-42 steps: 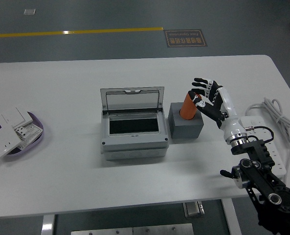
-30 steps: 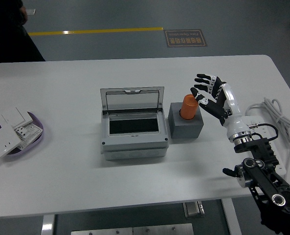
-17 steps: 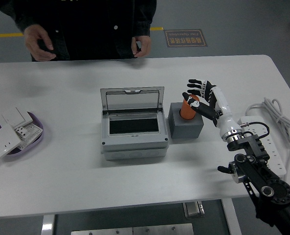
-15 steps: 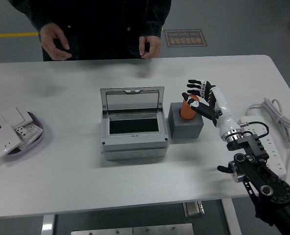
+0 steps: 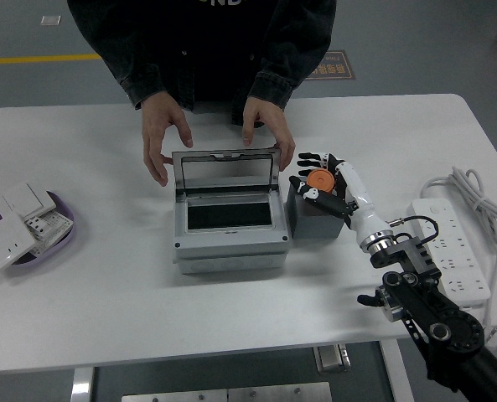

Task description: Pick up the cylinder from the cube,place it in the box,flap close box

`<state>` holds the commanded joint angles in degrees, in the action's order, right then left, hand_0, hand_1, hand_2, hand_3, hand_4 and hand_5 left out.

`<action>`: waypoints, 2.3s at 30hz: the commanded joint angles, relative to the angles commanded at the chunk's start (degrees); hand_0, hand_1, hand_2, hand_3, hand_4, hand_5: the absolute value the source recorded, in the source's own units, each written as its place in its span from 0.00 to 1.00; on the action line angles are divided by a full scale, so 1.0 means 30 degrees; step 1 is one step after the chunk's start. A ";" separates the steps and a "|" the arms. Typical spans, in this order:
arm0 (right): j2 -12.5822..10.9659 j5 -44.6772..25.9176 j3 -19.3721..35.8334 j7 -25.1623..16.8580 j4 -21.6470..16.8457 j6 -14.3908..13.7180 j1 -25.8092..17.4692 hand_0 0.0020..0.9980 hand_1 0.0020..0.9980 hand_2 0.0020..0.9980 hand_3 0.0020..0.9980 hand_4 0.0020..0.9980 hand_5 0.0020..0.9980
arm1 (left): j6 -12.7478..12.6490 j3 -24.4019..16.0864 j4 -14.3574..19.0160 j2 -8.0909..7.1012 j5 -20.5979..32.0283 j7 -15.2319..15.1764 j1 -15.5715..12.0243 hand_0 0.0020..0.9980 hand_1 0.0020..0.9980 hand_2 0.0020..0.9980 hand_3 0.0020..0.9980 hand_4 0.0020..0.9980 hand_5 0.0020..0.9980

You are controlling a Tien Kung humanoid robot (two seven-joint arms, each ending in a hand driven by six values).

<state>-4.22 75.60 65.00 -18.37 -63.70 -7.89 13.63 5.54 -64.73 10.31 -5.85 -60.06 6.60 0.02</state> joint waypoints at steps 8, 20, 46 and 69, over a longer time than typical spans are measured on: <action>0.0021 -0.0177 -0.0020 -0.0052 0.0254 -0.0095 0.0063 0.74 0.68 0.69 0.71 0.81 0.23 | 0.0002 -0.0035 0.0000 -0.0037 -0.0098 0.0028 0.0049 0.64 0.66 0.57 0.64 0.73 0.27; 0.0026 -0.0202 -0.0134 -0.0003 0.0321 -0.0428 -0.0026 0.74 0.68 0.68 0.70 0.76 0.19 | 0.0010 -0.0063 0.0000 -0.0034 -0.0206 0.0059 0.0060 0.64 0.66 0.57 0.64 0.73 0.27; 0.0150 -0.1348 -0.0485 0.0031 -0.0005 -0.1198 -0.0076 0.47 0.46 0.48 0.43 0.04 0.00 | 0.0023 -0.0135 0.0000 -0.0037 -0.0221 0.0003 0.0151 0.64 0.66 0.57 0.64 0.73 0.26; -0.0609 0.3552 -0.2723 0.3217 -0.6567 -0.3091 0.0567 0.26 0.26 0.28 0.21 0.00 0.00 | -0.0013 -0.0654 0.0000 -0.0032 -0.0418 0.0125 0.0056 0.64 0.66 0.58 0.64 0.73 0.26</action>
<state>-6.05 86.25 56.83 -8.72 -83.40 -17.16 15.33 5.50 -66.69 10.31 -5.94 -61.32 6.98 0.19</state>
